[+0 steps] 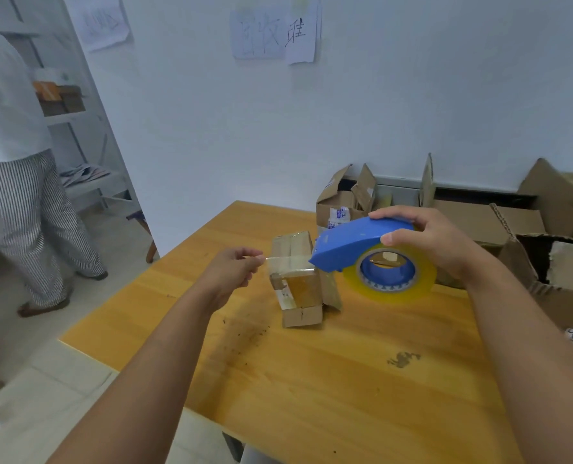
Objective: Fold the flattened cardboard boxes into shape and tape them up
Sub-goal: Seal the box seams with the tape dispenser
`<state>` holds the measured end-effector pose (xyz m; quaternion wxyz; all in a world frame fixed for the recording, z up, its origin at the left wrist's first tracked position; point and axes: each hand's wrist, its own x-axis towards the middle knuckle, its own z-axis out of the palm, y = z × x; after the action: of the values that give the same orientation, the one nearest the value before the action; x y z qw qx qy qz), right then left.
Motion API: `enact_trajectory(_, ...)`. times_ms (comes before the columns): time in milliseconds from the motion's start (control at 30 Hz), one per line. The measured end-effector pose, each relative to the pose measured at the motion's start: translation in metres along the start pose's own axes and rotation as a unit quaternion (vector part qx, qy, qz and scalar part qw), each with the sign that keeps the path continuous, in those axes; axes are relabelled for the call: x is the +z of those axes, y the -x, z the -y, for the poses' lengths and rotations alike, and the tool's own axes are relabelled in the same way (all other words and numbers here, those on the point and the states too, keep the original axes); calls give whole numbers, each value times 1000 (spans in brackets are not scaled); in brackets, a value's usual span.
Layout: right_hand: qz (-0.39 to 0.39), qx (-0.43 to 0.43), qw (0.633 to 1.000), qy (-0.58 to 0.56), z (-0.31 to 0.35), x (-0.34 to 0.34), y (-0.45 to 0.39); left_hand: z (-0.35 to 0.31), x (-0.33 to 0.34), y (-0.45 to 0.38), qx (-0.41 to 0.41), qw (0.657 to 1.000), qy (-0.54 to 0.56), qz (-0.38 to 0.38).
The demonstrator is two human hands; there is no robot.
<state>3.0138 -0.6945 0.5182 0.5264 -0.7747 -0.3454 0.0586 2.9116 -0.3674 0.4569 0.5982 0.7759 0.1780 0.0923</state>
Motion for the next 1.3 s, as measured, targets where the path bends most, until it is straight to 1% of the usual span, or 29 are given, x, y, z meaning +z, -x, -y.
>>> enact_trajectory(133, -9, 6, 1000, -11, -7, 1, -1, 7, 11, -3, -20, 1000, 0, -4)
enact_trajectory(433, -12, 37, 999, 2, -35, -2, 10, 17, 27, -4, -71, 997, 1, 17)
enact_trajectory(533, -13, 50, 999, 11, -46, 0, 16, 14, 35, -3, -82, 996, -33, 27)
enact_trajectory(600, -18, 55, 998, 10, -53, 2, 20, 12, 42, -5, -77, 991, -107, 3)
enact_trajectory(633, -21, 56, 998, 4, -55, 3, 22, 14, 45, -6, -57, 984, -168, -27)
enact_trajectory(667, -23, 56, 998, -3, -57, 4, 23, 15, 49, -6, -16, 967, -243, -72)
enact_trajectory(700, -25, 56, 998, -9, -59, 5, 25, 14, 53, -3, 59, 941, -309, -122)
enact_trajectory(733, -27, 57, 998, -11, -60, 5, 25, 12, 59, 2, 158, 911, -347, -157)
enact_trajectory(767, -28, 58, 998, -14, -62, 5, 26, 11, 66, 8, 252, 885, -355, -162)
enact_trajectory(800, -30, 58, 998, -16, -63, 6, 27, 11, 74, 13, 315, 867, -362, -134)
enact_trajectory(833, -32, 60, 998, -20, -64, 6, 27, 13, 81, 17, 346, 854, -376, -99)
enact_trajectory(900, -37, 63, 997, -26, -65, 6, 29, 20, 94, 23, 345, 831, -434, -52)
enact_trajectory(967, -39, 63, 997, -30, -66, 9, 30, 28, 97, 22, 359, 802, -472, -69)
enact_trajectory(1033, -37, 62, 997, -34, -64, 13, 31, 32, 92, 19, 397, 789, -459, -94)
enact_trajectory(1133, -27, 59, 997, -42, -59, 21, 30, 32, 76, 7, 436, 769, -456, -98)
enact_trajectory(1200, -16, 56, 998, -38, -55, 27, 28, 31, 67, 1, 442, 767, -455, -93)
enact_trajectory(1300, 2, 51, 998, -21, -51, 34, 26, 30, 66, 2, 419, 786, -450, -69)
